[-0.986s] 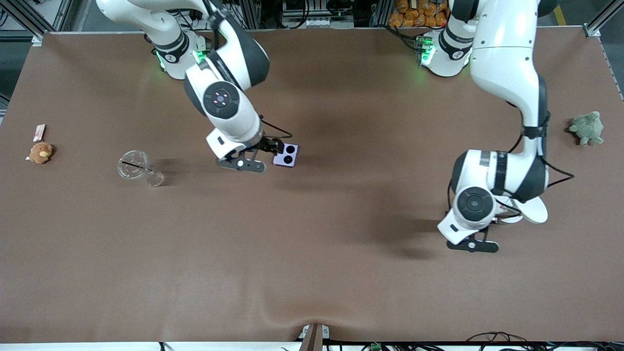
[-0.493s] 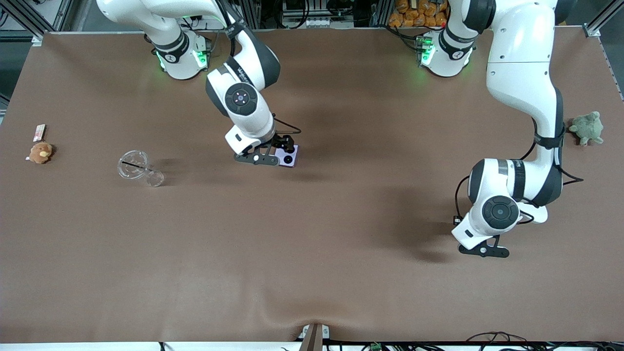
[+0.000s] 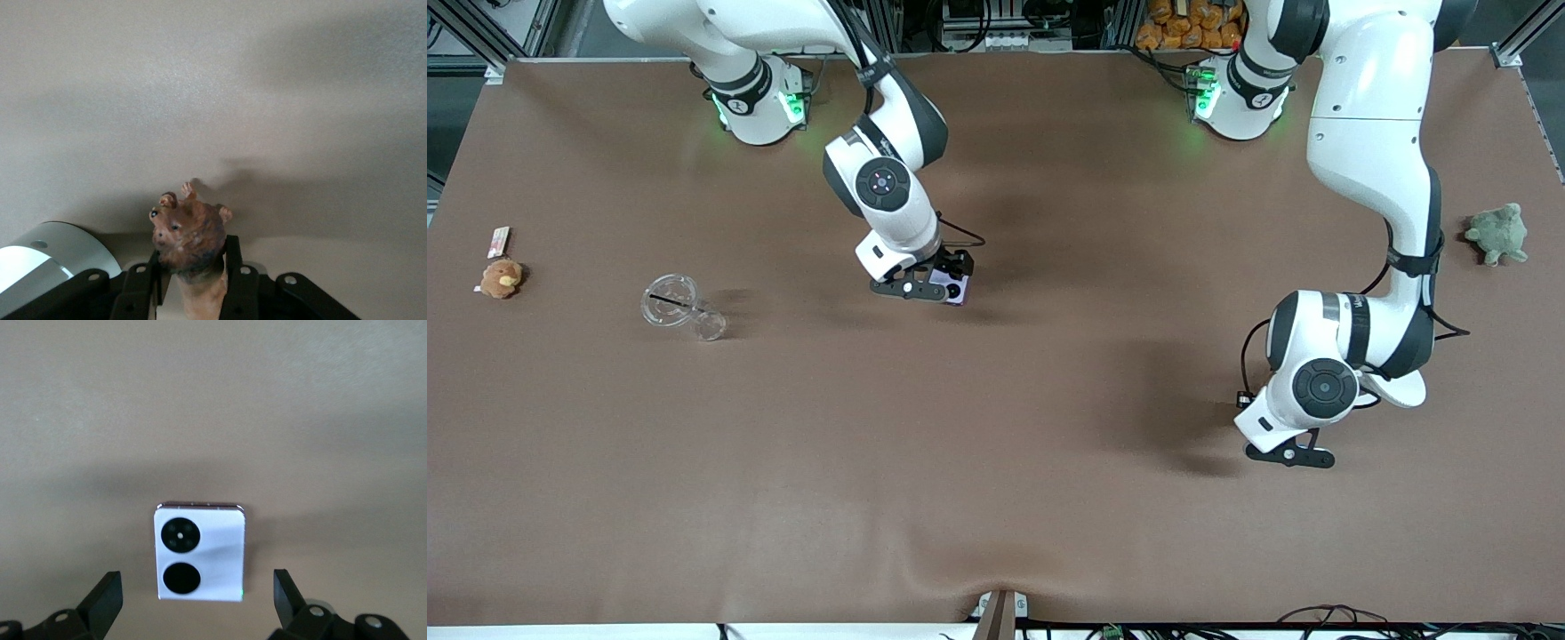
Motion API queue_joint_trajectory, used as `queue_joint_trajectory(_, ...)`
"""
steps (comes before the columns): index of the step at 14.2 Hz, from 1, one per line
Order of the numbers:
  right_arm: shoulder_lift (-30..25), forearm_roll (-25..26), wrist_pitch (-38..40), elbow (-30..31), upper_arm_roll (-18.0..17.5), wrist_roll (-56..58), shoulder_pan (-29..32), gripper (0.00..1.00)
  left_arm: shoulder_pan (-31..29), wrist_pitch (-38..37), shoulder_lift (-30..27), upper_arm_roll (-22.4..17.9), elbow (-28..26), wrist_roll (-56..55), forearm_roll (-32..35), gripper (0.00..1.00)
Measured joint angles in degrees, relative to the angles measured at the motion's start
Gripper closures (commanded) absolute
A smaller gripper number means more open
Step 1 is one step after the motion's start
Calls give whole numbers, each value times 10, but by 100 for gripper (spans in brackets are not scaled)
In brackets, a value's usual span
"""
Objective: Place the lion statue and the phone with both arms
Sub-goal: 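Lower the figurine beside the lamp while the right gripper grasps the phone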
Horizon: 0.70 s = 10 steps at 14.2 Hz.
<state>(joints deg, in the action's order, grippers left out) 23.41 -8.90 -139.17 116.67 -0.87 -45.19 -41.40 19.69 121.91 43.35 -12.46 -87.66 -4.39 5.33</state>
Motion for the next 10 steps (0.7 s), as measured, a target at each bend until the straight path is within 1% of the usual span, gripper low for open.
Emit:
queue_joint_trajectory(3,25,0,-24,0,0,-17,-6,0,-2,4,2,0,0,1,-1,81)
queue_joint_trajectory(5,34,0,-28,0,0,-18,-6,0,-3,5,3,0,0,5,-1,78)
queue_joint_trajectory(7,39,0,-39,4,1,-18,-6,0,-3,6,3,0,3,5,-2,78)
queue_joint_trajectory(10,42,0,-59,14,1,-18,-6,0,-2,7,1,0,13,5,-39,78)
